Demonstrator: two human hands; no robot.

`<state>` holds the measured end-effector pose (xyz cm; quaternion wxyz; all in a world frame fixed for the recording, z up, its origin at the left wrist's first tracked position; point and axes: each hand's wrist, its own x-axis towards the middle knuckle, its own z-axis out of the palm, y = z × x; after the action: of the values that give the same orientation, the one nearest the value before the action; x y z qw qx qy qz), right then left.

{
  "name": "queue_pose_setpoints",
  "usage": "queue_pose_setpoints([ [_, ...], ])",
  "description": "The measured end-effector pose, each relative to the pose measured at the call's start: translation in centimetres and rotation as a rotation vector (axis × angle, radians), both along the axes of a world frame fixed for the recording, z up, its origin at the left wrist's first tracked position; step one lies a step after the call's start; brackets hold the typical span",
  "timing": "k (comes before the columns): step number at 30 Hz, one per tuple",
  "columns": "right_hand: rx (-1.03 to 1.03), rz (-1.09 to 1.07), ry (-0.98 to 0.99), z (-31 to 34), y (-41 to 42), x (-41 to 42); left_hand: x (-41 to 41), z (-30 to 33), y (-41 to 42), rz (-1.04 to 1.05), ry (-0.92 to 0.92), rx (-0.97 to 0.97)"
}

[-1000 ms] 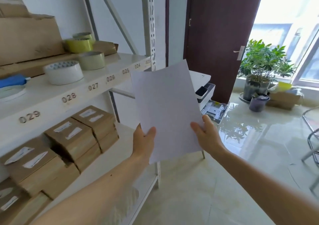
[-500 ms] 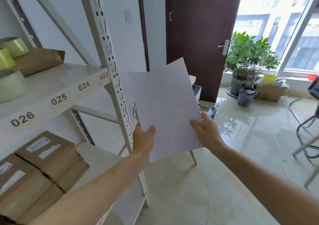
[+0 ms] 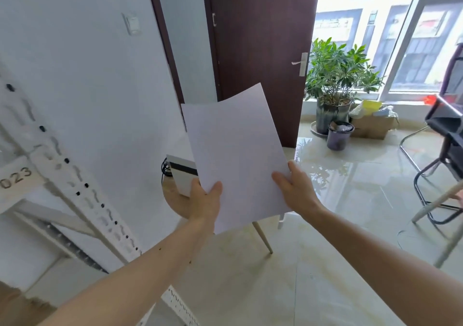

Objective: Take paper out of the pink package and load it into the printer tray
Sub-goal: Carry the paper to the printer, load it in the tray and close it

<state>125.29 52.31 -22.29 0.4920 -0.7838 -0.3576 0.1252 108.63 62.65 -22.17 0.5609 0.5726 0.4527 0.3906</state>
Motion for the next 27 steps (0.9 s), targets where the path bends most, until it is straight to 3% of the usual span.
queue_pose_setpoints([
  [3,-0.013,0.039,-0.005,-0.2,0.8,4.6,4.3,-0.3,0.1,0.041,0.003,0.028],
  [9,-0.074,0.139,-0.015,-1.0,2.4,12.8,11.6,-2.5,1.0,0.062,-0.034,-0.13],
  [27,-0.107,0.293,0.077,-4.7,14.4,30.2,28.2,-6.7,10.4,0.244,-0.02,-0.176],
])
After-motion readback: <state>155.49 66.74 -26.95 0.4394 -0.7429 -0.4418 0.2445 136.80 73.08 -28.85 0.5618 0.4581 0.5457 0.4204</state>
